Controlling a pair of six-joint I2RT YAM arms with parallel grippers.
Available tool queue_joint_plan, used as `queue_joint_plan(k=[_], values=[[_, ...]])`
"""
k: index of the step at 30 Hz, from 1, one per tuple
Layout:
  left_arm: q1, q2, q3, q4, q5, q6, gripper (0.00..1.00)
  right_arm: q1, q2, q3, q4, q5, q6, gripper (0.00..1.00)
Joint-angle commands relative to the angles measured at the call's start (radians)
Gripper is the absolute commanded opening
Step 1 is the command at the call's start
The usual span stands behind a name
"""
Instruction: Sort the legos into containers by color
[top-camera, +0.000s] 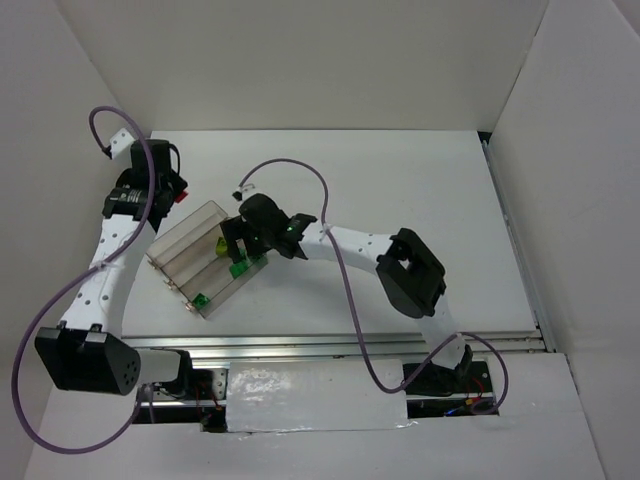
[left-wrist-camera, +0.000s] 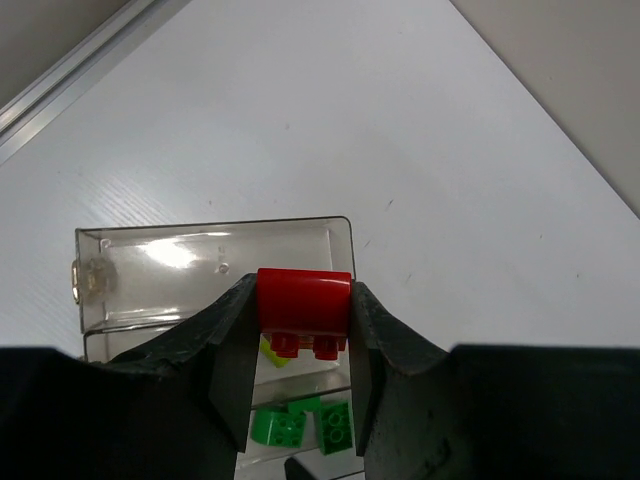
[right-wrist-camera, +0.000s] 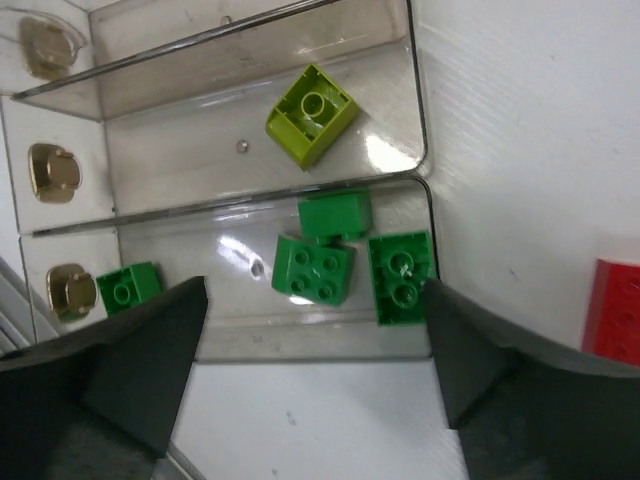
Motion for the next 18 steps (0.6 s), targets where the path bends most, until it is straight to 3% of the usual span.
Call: queue_joint_plan(k=[1, 8, 10, 13, 14, 18], values=[[0.012, 0.050, -0.015, 0.116, 0.016, -0.014, 0.07, -0.005, -0.198, -0.078, 0.038, 0.033, -0.010, 0.99], [0.020, 0.201, -0.024, 0.176, 0.047, -0.027, 0.11, -0.091, -0.489, -0.365, 0.118, -0.033, 0.030, 1.00], [0.021, 0.228, -0.025, 0.170, 0.042, -0.039, 0.19, -0.107, -0.525, -0.400, 0.110, -0.021, 0.020, 1.00], [0.023, 0.283, -0.035, 0.167, 0.047, -0.051, 0.40, -0.137, -0.514, -0.403, 0.073, -0.013, 0.013, 1.00], [0.021, 0.291, -0.041, 0.164, 0.047, -0.057, 0.53, -0.146, -0.510, -0.400, 0.066, -0.017, 0.015, 1.00], [0.021, 0.306, -0.084, 0.210, 0.056, -0.068, 0.75, -0.168, -0.473, -0.400, 0.064, -0.028, 0.013, 1.00]])
